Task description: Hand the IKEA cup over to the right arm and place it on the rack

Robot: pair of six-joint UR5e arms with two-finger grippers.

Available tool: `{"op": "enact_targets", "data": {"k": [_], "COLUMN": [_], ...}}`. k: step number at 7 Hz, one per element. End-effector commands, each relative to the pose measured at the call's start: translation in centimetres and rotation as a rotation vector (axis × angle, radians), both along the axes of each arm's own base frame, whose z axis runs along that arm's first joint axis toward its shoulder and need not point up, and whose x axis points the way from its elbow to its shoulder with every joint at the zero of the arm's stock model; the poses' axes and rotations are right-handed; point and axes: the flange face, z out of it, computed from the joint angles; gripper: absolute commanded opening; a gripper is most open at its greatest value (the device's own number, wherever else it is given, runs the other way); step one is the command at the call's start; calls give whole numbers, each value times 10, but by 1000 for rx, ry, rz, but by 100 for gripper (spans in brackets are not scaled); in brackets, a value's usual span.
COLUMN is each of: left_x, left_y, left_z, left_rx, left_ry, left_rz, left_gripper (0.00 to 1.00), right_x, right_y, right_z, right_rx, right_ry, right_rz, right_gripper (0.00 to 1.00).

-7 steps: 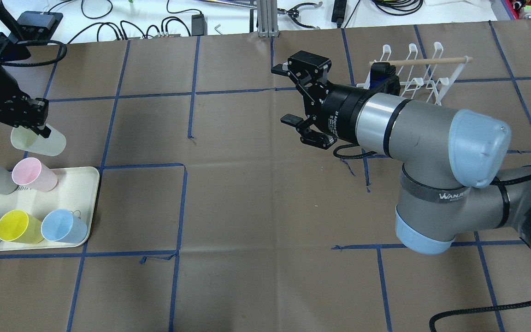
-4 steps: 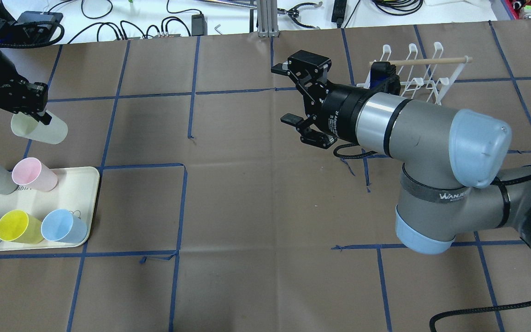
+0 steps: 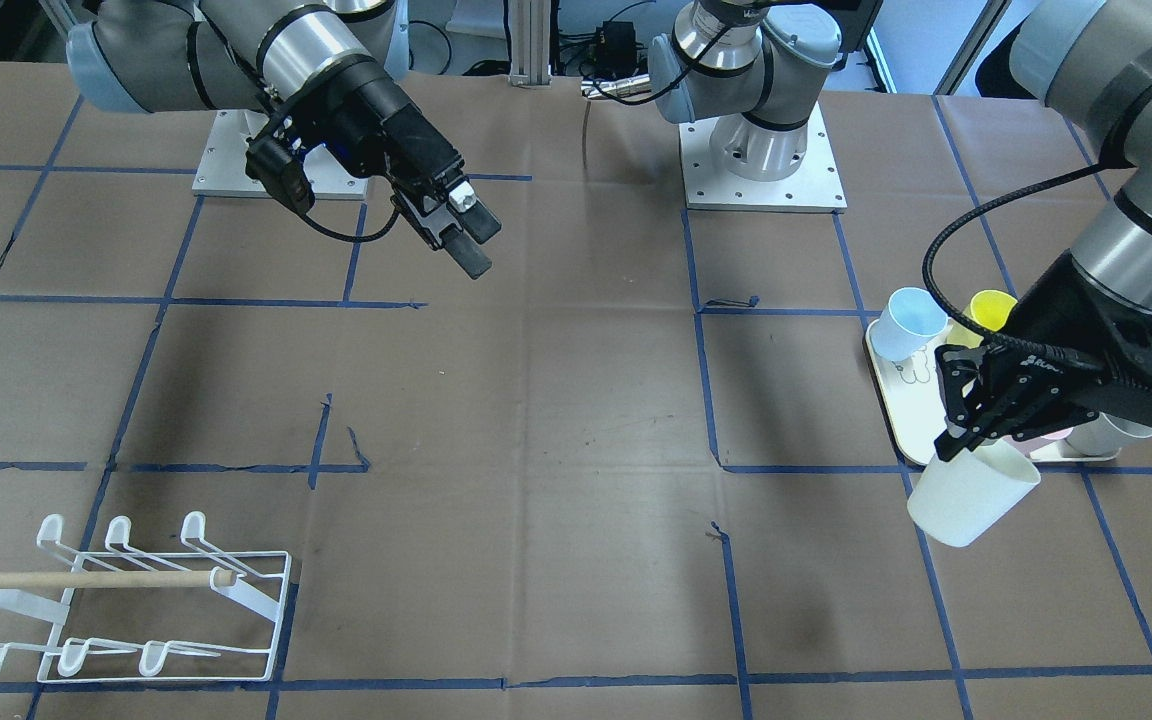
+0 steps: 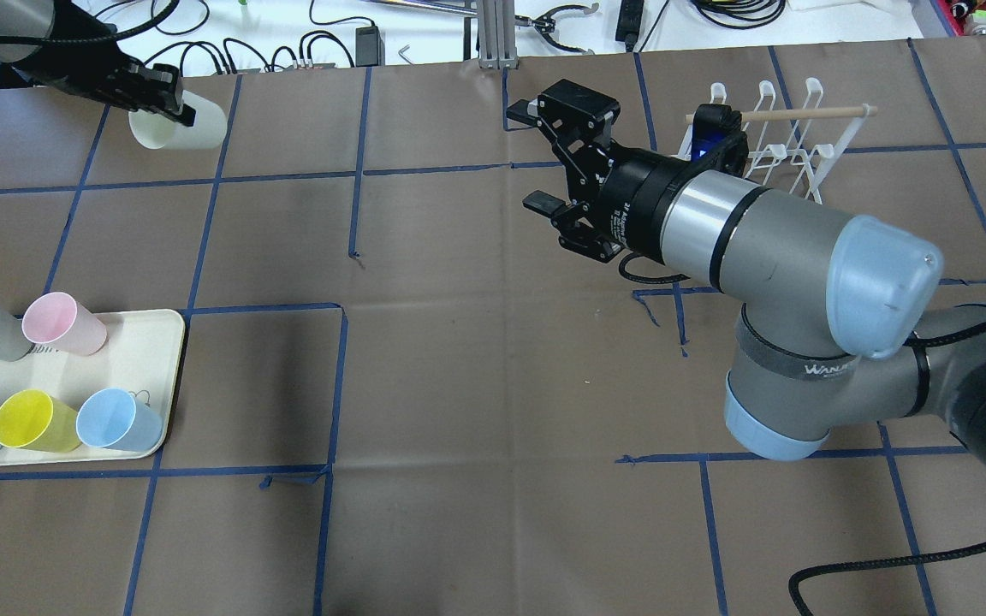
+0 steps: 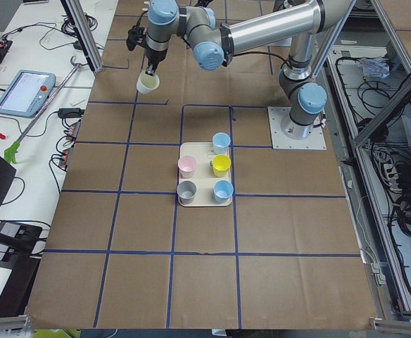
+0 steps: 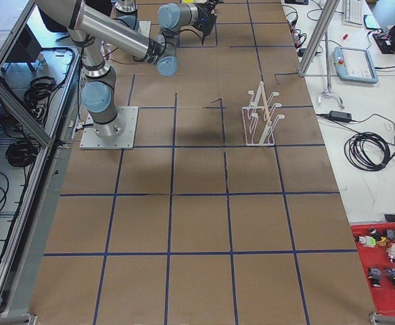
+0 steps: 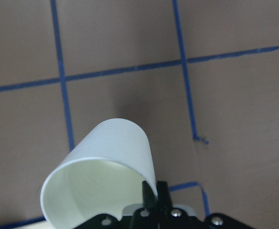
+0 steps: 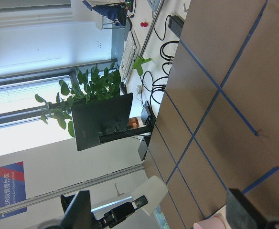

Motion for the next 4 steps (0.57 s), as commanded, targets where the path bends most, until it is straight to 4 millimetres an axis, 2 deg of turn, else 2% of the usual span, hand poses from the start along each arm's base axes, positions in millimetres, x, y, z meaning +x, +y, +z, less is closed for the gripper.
{"op": "enact_targets", "data": {"k": [1, 2, 4], "left_x": [-34, -46, -71], "left_y": [18, 33, 80], "left_z": [4, -12, -54], "left_rx": [-188, -268, -449], "left_ry": [171, 224, 331], "left_rz": [-102, -145, -240], "left_gripper": [0, 0, 0], "right_x": [1, 1, -2], "right_y": [-7, -8, -10], "right_z": [-12, -12, -16], "right_rx": [20, 21, 30], "right_ry": [4, 3, 18], "right_rz": [0, 0, -31], "right_gripper": [100, 100, 100]}}
